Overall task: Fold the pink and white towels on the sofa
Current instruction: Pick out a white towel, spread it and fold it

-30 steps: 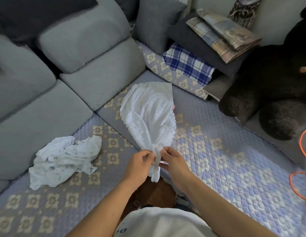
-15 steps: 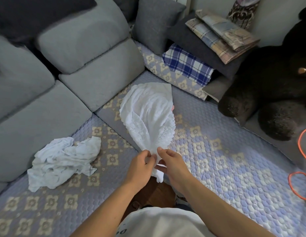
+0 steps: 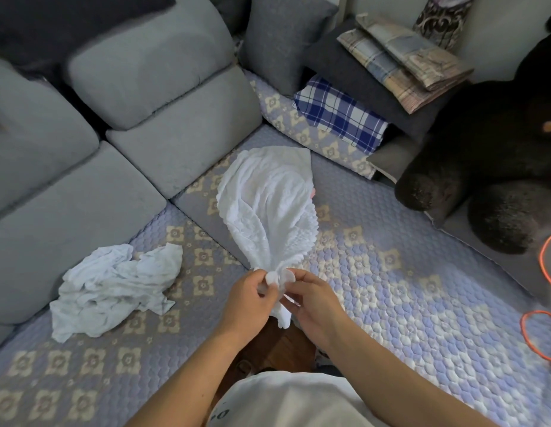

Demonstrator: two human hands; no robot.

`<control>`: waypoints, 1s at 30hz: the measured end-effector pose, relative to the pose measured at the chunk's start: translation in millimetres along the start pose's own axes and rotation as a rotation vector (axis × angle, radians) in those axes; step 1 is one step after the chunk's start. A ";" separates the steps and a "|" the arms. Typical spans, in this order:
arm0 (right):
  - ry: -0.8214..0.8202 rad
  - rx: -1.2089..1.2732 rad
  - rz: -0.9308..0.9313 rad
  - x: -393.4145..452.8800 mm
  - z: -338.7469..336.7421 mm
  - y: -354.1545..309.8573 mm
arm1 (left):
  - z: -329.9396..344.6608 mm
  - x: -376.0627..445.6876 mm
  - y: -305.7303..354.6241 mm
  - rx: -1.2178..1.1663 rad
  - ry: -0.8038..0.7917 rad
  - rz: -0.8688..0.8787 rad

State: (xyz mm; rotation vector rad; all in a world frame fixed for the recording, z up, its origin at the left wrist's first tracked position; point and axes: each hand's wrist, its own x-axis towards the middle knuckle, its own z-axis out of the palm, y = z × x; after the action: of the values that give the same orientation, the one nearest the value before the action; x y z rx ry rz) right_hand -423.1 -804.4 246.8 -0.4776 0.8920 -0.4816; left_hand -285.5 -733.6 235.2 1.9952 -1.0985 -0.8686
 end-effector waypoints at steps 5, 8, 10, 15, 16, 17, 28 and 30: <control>0.341 -0.199 -0.089 4.3 -2.5 2.1 | -6.4 -2.1 -6.1 0.217 0.072 0.116; 0.424 -0.181 -0.071 4.0 -1.0 -1.4 | -8.5 -0.6 -11.0 0.232 0.069 0.138; 0.460 -0.154 -0.004 3.2 -0.4 -1.6 | -6.5 0.6 -12.1 0.199 0.049 0.117; 0.362 -0.200 0.044 -8.3 4.0 2.3 | 2.7 -1.3 -14.0 0.118 0.032 0.081; 0.344 -0.235 0.025 -10.5 6.2 2.9 | 4.0 -1.8 -15.3 0.126 0.039 0.094; 0.329 -0.266 0.001 -12.4 8.7 2.9 | 4.9 -2.2 -16.4 0.143 0.044 0.116; 0.301 -0.181 0.017 -22.7 24.1 -1.7 | 3.3 -7.1 -8.5 0.281 -0.015 0.158; 0.225 -0.249 0.011 -24.6 25.5 0.4 | 1.1 -8.5 -5.1 0.260 -0.075 0.127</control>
State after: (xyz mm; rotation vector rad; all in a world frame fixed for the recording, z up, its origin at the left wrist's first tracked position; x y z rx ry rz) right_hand -415.2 -785.0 275.4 -0.6533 1.1783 -0.4210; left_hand -287.8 -724.3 232.4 2.0865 -1.4261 -0.7713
